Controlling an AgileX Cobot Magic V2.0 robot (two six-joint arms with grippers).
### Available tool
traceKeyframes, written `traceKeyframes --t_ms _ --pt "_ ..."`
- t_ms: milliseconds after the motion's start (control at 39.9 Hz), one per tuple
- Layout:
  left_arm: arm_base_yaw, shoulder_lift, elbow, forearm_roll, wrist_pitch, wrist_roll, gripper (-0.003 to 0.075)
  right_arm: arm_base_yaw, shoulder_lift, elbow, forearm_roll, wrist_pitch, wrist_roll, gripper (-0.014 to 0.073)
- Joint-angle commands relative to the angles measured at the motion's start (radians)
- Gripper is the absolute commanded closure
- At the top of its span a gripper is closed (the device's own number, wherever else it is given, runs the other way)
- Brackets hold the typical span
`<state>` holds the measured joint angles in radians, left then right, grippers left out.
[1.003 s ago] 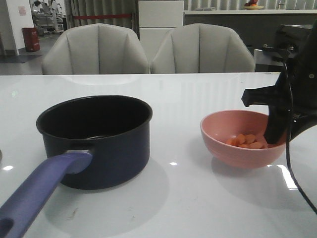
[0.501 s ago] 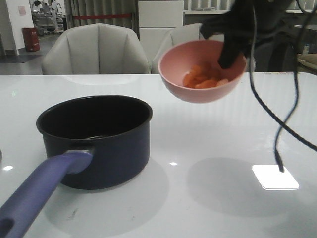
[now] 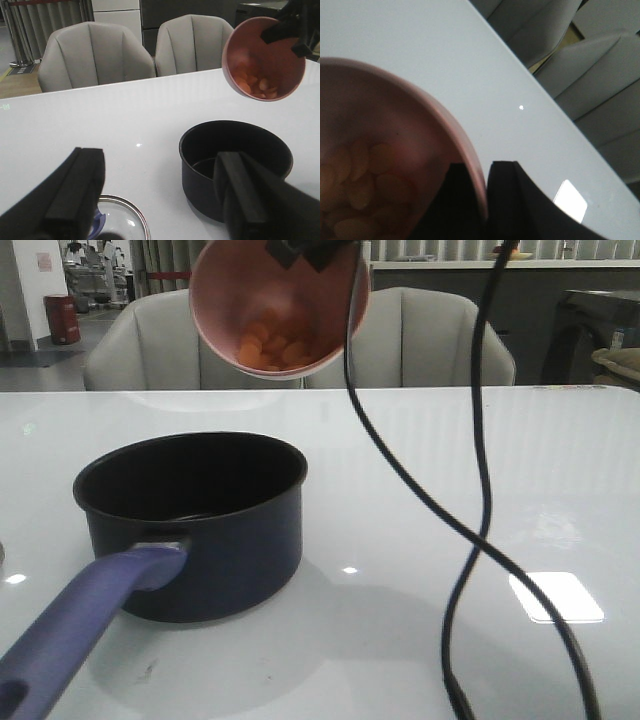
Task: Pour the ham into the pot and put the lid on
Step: 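Lift the pink bowl and carry it over the saucepan with the right gripper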
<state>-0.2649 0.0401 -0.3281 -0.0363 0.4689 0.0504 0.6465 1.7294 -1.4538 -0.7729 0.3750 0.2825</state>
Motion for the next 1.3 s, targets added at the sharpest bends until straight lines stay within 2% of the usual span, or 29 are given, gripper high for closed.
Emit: traceKeyframes --t_ms 0,201,426,552,677,727,1003,1128,1279 --pt "-0.008 0.013 -0.025 -0.010 -0.085 -0.001 0.0218 0.022 -0.017 -0.039 -0.201 -0.114 0.098 0.0452" --pt "-0.008 0.013 -0.025 -0.010 -0.085 -0.001 0.0218 0.077 0.056 -0.039 -0.498 -0.197 0.238 0.0452" --pt "-0.008 0.013 -0.025 -0.010 -0.085 -0.001 0.0218 0.091 0.086 -0.041 -0.761 -0.158 0.457 0.0452" --pt "-0.008 0.013 -0.025 -0.010 -0.085 -0.001 0.0218 0.091 0.076 -0.056 -0.901 -0.083 0.727 0.0452" --pt "-0.017 0.013 -0.025 -0.010 -0.085 -0.001 0.0218 0.092 0.061 -0.054 -1.064 -0.011 1.139 0.0452" --pt "-0.027 0.013 -0.025 -0.010 -0.085 -0.001 0.0218 0.092 0.058 -0.053 -1.064 -0.012 1.228 0.0452" --pt "-0.054 0.013 -0.025 -0.010 -0.085 -0.001 0.0218 0.122 0.060 0.028 -1.064 0.122 1.373 0.0452" --pt "-0.054 0.013 -0.025 -0.010 -0.085 -0.001 0.0218 0.122 0.036 0.055 -1.064 0.013 1.470 0.0452" --pt "-0.054 0.013 -0.025 -0.010 -0.085 -0.001 0.0218 0.122 0.030 0.056 -1.063 -0.089 1.503 0.0452"
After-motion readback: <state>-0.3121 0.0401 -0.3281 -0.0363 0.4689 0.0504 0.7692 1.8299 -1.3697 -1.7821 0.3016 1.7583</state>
